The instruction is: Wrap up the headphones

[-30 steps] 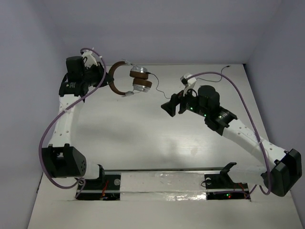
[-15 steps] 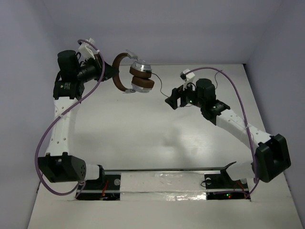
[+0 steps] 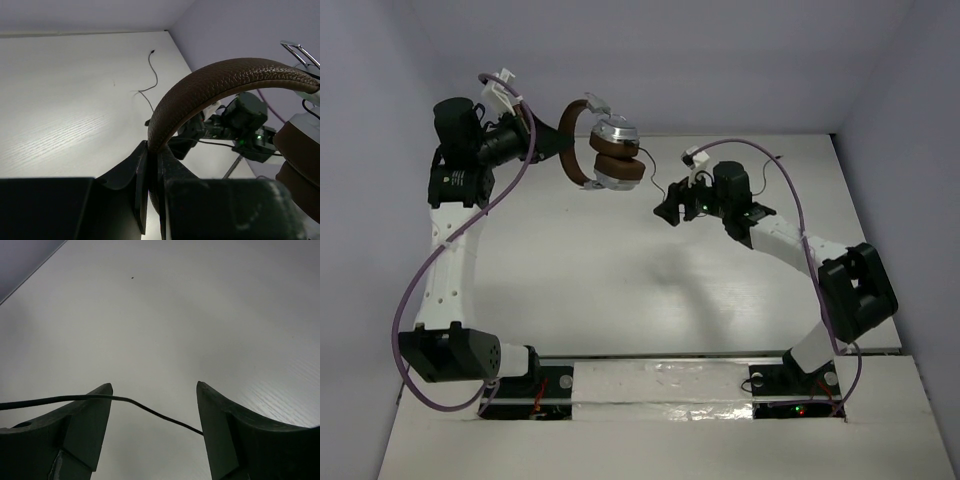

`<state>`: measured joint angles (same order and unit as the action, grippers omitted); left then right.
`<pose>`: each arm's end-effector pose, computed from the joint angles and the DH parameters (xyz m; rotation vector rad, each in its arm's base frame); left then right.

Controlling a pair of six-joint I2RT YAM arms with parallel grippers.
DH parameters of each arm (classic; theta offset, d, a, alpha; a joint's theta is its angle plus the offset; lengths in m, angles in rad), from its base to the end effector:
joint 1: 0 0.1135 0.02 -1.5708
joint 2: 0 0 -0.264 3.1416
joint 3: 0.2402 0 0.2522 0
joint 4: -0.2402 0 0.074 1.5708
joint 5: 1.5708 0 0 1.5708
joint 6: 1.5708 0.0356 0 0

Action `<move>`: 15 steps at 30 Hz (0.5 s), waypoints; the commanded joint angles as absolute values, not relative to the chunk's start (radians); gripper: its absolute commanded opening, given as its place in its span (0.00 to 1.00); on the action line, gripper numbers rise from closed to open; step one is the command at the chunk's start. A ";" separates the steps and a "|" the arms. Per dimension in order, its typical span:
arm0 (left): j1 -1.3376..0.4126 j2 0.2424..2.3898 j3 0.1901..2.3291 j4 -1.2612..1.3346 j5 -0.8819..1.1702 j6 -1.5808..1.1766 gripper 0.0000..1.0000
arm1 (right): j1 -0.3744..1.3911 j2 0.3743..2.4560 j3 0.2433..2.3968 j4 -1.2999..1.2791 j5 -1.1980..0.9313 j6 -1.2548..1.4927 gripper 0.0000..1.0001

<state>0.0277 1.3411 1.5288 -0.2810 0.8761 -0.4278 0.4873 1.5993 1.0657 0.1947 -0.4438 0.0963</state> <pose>0.2864 -0.0194 0.4662 0.3027 1.7071 -1.0207 0.3189 0.1863 0.2692 -0.6792 1.8387 0.8124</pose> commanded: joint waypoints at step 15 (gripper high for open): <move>0.116 1.391 1.799 -0.019 1.017 -0.758 0.00 | 0.480 1.528 0.882 0.478 -0.411 0.202 0.70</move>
